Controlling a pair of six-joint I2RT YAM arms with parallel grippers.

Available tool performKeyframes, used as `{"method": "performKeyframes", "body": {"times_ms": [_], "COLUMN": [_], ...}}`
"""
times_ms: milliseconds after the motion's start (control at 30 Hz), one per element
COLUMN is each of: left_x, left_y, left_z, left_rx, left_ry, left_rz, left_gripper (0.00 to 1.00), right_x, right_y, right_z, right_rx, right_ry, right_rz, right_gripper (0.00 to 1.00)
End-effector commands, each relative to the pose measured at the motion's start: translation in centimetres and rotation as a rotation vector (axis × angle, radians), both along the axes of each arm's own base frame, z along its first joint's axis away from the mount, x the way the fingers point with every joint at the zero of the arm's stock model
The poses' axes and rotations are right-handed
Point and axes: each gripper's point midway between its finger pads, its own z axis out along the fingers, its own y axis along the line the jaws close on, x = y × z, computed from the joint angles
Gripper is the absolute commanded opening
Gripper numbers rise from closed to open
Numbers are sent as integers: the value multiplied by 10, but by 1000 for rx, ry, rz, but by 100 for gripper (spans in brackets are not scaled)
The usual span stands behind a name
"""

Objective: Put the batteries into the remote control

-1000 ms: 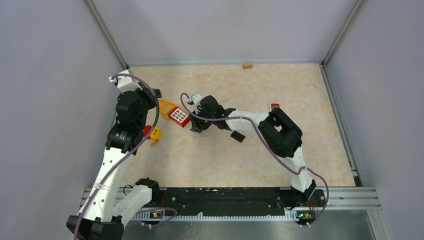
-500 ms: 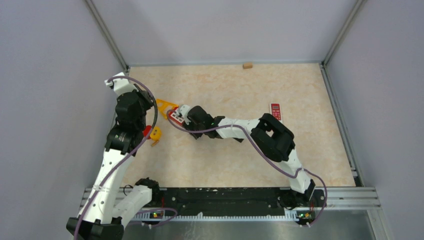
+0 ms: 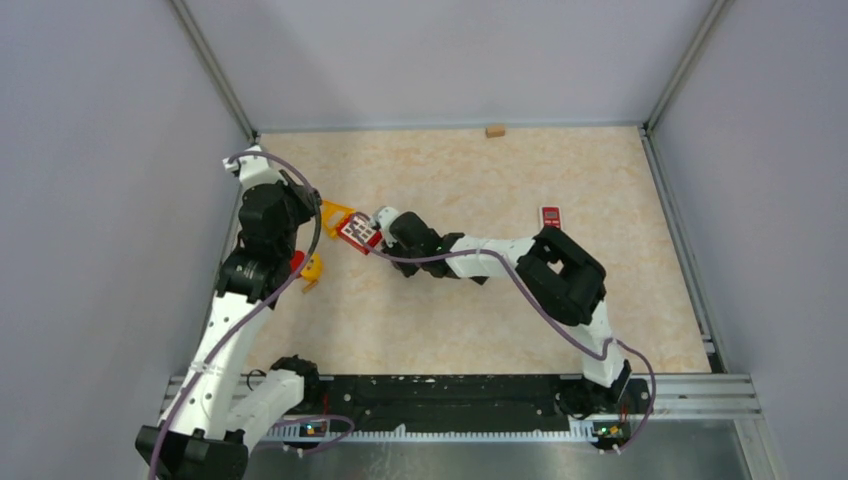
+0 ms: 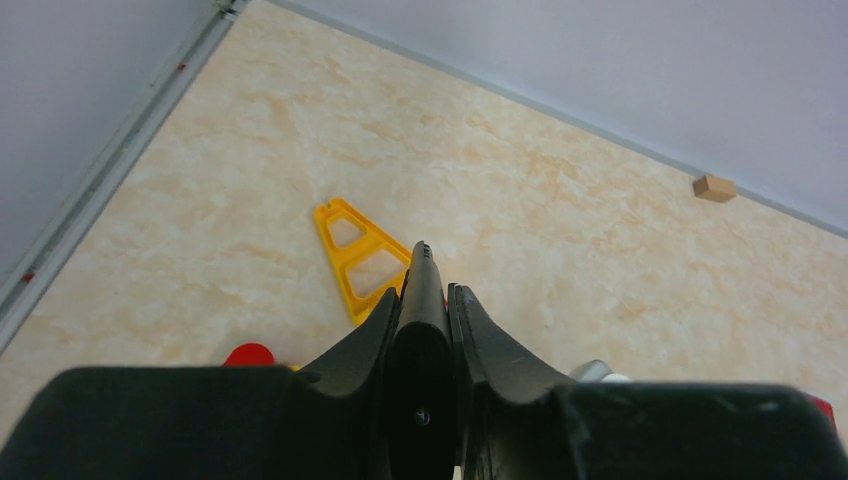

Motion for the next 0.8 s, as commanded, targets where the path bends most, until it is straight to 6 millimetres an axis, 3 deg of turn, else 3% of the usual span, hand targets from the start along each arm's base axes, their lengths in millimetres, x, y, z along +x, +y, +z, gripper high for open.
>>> {"method": "performKeyframes", "body": {"times_ms": [0, 133, 233, 267, 300, 367, 500, 767], "left_x": [16, 8, -3, -7, -9, -13, -7, -13], "left_y": [-45, -119, -156, -165, -173, -185, -197, -218], "left_z": [0, 0, 3, 4, 3, 3, -16, -64], "left_rx": [-77, -209, -321, -358, -398, -476, -631, -920], "left_ry": [-17, 26, 49, 60, 78, 112, 226, 453], "left_rz": [-221, -624, -837, -893, -941, -1009, -1026, -1087], "left_gripper": [0, 0, 0, 0, 0, 0, 0, 0], "right_x": [9, 9, -1, -4, -9, -14, -31, -55], "right_y": [-22, -59, -84, -92, -99, -113, -128, -146], "right_z": [80, 137, 179, 179, 191, 202, 216, 217], "right_rx": [222, 344, 395, 373, 377, 353, 331, 243], "right_ry": [-4, -19, -60, -55, -70, -86, -81, -50], "right_rz": [-107, -147, -138, -137, -133, -140, -121, -67], "right_gripper": [3, 3, 3, 3, 3, 3, 3, 3]}}
